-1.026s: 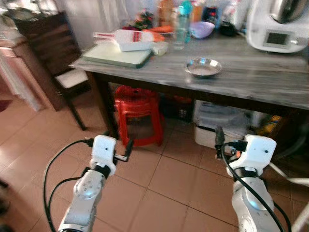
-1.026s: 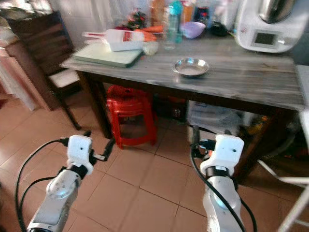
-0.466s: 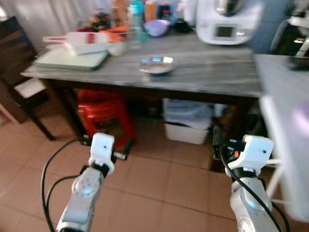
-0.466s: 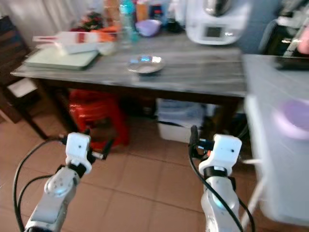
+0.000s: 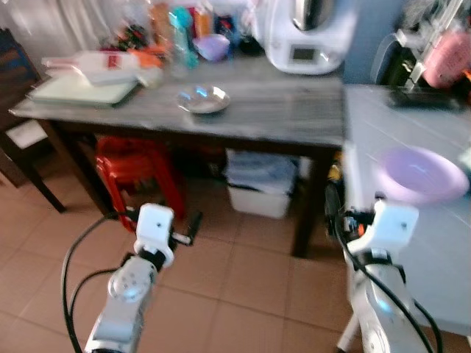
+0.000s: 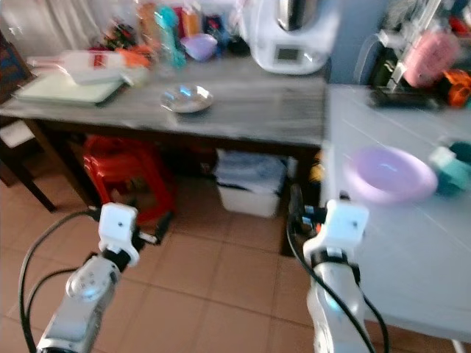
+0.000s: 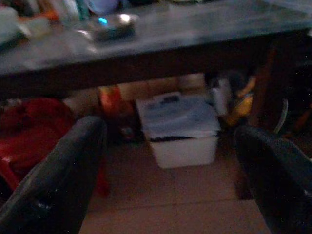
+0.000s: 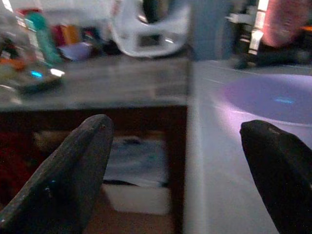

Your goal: Setting the table

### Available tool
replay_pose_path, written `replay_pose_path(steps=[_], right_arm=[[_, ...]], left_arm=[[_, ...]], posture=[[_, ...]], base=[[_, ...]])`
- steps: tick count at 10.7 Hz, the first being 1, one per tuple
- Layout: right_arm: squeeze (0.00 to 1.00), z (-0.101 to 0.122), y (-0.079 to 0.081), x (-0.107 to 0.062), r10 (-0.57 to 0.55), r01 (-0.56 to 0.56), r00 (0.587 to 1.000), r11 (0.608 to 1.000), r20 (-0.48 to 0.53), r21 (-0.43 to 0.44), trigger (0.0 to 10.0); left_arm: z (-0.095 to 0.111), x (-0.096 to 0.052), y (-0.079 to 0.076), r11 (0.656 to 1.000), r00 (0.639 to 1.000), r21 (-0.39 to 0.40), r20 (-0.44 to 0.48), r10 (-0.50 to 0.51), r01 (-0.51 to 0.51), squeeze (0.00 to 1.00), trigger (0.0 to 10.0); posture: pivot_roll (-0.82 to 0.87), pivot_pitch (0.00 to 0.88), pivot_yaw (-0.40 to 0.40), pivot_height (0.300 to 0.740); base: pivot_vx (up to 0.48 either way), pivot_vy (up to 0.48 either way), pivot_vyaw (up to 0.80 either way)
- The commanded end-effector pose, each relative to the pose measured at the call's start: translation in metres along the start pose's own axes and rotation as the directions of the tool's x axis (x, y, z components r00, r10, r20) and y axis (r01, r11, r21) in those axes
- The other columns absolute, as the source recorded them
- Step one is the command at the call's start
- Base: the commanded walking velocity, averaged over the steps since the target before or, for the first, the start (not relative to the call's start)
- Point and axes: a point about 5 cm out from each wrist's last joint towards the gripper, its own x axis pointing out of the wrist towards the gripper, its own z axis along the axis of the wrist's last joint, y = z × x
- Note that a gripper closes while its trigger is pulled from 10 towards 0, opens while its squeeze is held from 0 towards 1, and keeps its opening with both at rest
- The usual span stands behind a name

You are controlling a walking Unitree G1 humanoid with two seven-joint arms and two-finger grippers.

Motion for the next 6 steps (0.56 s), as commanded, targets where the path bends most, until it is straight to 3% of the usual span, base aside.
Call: replay_pose_path(steps=[1,6], right_arm=[[0.0,0.0037,0.0024,0.001,0.009,-0.009,1.0,1.0,0.019,0.0,10.0],[0.0,0.0048,0.0034,0.003,0.009,-0.009,0.999,1.0,0.031,-0.004,10.0]], left_arm=[[0.0035,0.0007,0.0029,1.0,1.0,0.013,0.008,0.003,-0.003,0.0,10.0],[0.0039,0.0026,0.0005,1.0,1.0,0.015,0.009,-0.006,0.006,0.0,10.0]], posture=[[0.05,0.041,0.084,0.74],[0.04,0.037,0.089,0.74]], base=[[0.0,-0.398,0.0],[0.0,-0.398,0.0]])
